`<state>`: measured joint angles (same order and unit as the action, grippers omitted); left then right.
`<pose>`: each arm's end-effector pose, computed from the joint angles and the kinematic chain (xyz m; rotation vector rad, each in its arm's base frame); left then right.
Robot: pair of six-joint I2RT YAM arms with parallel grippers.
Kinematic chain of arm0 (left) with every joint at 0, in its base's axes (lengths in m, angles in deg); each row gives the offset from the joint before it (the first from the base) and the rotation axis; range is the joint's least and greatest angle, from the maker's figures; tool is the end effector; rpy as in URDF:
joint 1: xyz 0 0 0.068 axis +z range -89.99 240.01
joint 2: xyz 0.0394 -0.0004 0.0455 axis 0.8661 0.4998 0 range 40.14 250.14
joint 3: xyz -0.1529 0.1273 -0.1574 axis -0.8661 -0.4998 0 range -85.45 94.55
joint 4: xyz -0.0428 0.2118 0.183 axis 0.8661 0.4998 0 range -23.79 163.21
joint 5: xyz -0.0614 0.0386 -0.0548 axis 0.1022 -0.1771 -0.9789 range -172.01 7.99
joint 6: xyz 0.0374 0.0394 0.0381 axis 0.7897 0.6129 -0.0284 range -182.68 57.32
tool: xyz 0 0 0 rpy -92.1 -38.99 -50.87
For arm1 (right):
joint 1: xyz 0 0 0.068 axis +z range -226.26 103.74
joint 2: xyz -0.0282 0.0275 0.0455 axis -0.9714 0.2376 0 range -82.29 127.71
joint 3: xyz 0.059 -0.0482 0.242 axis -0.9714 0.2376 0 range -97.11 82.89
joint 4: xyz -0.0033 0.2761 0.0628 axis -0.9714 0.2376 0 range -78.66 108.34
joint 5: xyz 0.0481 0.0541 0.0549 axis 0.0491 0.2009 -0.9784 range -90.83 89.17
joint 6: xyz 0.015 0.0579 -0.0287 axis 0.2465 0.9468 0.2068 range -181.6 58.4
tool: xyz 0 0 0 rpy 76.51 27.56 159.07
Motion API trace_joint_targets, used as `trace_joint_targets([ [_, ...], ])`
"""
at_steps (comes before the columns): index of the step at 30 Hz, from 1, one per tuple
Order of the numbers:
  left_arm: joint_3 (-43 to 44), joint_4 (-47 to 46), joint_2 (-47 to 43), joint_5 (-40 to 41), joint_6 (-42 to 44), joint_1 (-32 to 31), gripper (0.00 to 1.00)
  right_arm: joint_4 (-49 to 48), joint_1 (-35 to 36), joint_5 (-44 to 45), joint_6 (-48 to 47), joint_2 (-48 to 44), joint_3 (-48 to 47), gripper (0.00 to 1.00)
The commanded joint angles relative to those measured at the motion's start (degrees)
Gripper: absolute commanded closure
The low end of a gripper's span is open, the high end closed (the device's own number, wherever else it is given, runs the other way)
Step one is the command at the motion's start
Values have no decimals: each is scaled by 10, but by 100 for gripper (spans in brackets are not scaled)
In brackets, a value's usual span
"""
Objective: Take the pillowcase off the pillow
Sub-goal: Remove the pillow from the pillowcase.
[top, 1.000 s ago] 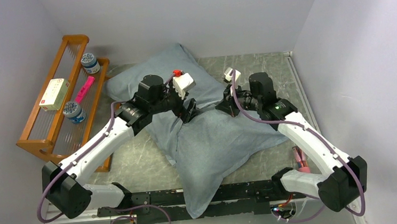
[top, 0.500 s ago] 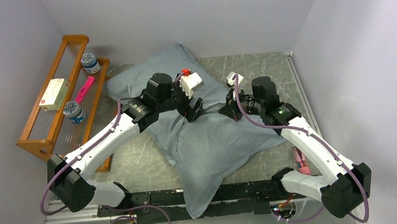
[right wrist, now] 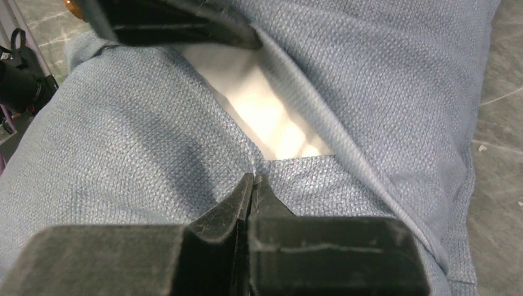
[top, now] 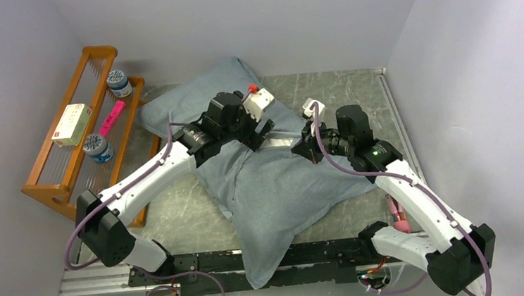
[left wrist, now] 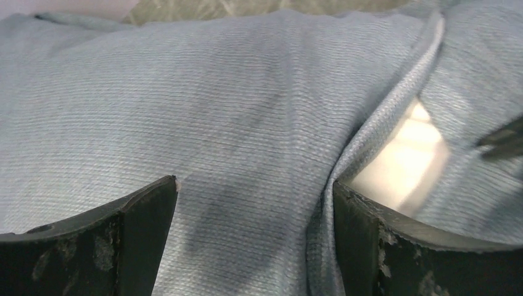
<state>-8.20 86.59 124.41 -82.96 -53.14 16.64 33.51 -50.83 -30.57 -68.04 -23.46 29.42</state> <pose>0.2767 -0.2626 0.3252 0.9319 1.8495 -0.3827 0.2346 0.1405 0.3019 -0.8740 1.8677 0.7368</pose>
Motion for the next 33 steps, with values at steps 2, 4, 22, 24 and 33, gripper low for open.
trace_joint_targets([
  [2,31,5,11,108,-15,-1,9,32,3,0,-5,-29,7,100],
  [4,28,5,13,130,-14,-1,9,41,3,-2,-5,-32,7,100],
  [22,-112,-85,-38,-10,-85,-4,24,82,3,2,20,26,-120,57],
  [24,-126,-95,-46,-14,-92,-5,24,96,4,16,27,37,-139,49],
  [33,-166,-125,-64,-25,-125,-19,24,128,51,143,71,86,-197,33],
])
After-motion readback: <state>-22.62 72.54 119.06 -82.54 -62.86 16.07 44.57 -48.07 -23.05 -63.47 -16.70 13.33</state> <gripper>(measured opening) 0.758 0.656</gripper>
